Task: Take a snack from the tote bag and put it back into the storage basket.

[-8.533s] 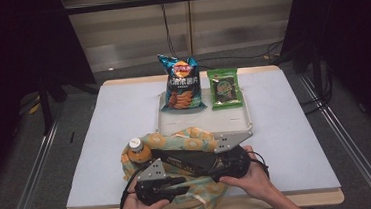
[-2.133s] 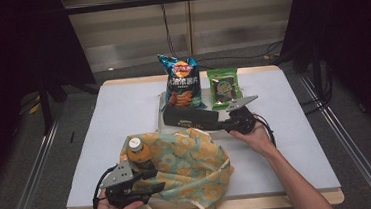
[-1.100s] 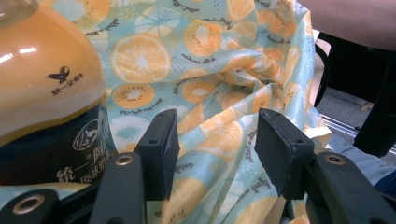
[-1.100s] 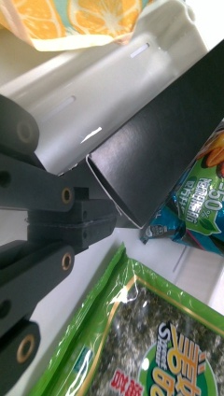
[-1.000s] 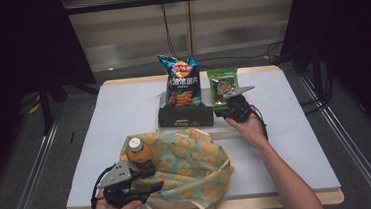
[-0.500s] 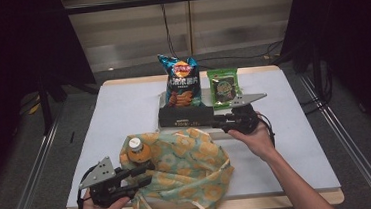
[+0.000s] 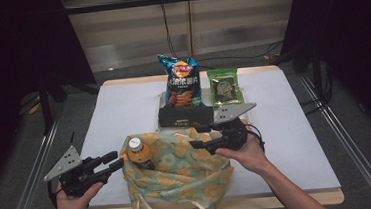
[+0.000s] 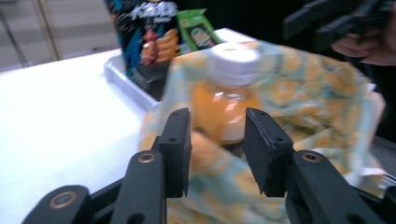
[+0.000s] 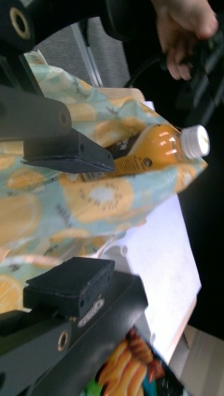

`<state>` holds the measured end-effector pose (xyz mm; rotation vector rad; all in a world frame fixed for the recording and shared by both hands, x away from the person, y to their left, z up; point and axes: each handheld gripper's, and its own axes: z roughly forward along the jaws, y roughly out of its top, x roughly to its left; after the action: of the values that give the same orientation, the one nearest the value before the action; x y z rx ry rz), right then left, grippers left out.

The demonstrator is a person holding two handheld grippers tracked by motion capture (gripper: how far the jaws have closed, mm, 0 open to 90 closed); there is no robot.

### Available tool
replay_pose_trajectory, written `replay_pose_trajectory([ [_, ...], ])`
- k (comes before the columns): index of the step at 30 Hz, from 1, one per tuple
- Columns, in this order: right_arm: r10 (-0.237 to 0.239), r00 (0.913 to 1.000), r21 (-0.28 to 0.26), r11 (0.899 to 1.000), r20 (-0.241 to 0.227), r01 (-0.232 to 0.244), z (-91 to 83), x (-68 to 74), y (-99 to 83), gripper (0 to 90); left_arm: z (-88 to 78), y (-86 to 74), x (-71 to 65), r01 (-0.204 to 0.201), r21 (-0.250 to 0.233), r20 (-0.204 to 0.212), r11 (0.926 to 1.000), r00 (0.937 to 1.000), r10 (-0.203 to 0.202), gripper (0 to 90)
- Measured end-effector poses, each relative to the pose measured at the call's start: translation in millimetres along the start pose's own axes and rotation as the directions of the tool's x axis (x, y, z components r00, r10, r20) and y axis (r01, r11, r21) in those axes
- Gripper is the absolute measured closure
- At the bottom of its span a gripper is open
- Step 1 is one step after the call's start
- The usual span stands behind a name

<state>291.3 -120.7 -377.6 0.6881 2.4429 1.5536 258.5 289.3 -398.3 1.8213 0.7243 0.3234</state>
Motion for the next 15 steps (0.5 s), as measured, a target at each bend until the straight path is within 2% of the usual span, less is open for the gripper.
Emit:
replay_pose_trajectory([
  [1,0.001,0.9999,0.015,1.000,-0.015,-0.001,5.0,-0.3,-1.4,46.2,2.8,0.0,2.8,0.002,0.005,-0.011,1.0000,0.9999,-0.002,59.1],
  [2,0.000,1.0000,0.026,1.000,-0.007,0.001,9.8,-0.5,-3.5,49.9,5.0,0.0,6.1,0.006,0.006,-0.022,1.0000,0.9997,-0.006,57.8],
  [3,0.006,0.9999,0.039,0.999,-0.008,-0.006,14.6,-1.7,-6.0,57.4,7.7,-0.3,9.3,0.022,0.000,-0.013,0.9998,0.9997,-0.022,56.4],
  [5,0.014,0.9999,0.049,0.999,-0.010,-0.013,22.5,-4.7,-11.6,74.5,13.1,-0.2,13.0,0.038,0.007,-0.024,0.9993,0.9990,-0.038,55.7],
  [6,0.024,0.9997,0.055,0.998,-0.006,-0.023,26.3,-6.7,-14.5,82.8,15.7,0.2,14.2,0.031,0.019,-0.020,0.9993,0.9993,-0.031,55.3],
  [7,0.034,0.9994,0.060,0.998,-0.002,-0.034,30.0,-9.1,-17.4,87.6,18.6,0.4,14.4,0.027,0.025,-0.032,0.9993,0.9991,-0.026,55.1],
  [8,0.046,0.9990,0.063,0.997,0.002,-0.046,33.4,-11.6,-20.8,89.5,21.9,-0.1,15.2,0.034,0.023,-0.010,0.9991,0.9994,-0.034,55.0],
  [9,0.066,0.9978,0.074,0.995,-0.001,-0.066,37.4,-13.7,-24.9,89.9,23.9,-0.8,16.0,0.034,0.025,-0.015,0.9991,0.9993,-0.034,55.1],
  [11,0.070,0.9975,0.109,0.992,0.011,-0.071,47.2,-15.0,-34.5,90.0,26.8,-4.8,18.3,0.053,0.020,-0.018,0.9984,0.9985,-0.052,57.5],
  [12,0.075,0.9972,0.129,0.989,0.001,-0.075,52.3,-14.9,-39.8,90.0,28.1,-7.7,20.0,0.062,0.021,-0.016,0.9979,0.9980,-0.061,59.8],
  [14,0.070,0.9975,0.168,0.983,0.006,-0.070,60.7,-12.4,-48.9,90.0,31.6,-14.0,23.3,0.071,0.044,-0.018,0.9965,0.9974,-0.070,65.1],
  [15,0.068,0.9977,0.181,0.981,0.001,-0.068,64.3,-11.5,-52.2,90.0,33.3,-17.1,25.1,0.079,0.048,-0.006,0.9957,0.9968,-0.079,67.7],
])
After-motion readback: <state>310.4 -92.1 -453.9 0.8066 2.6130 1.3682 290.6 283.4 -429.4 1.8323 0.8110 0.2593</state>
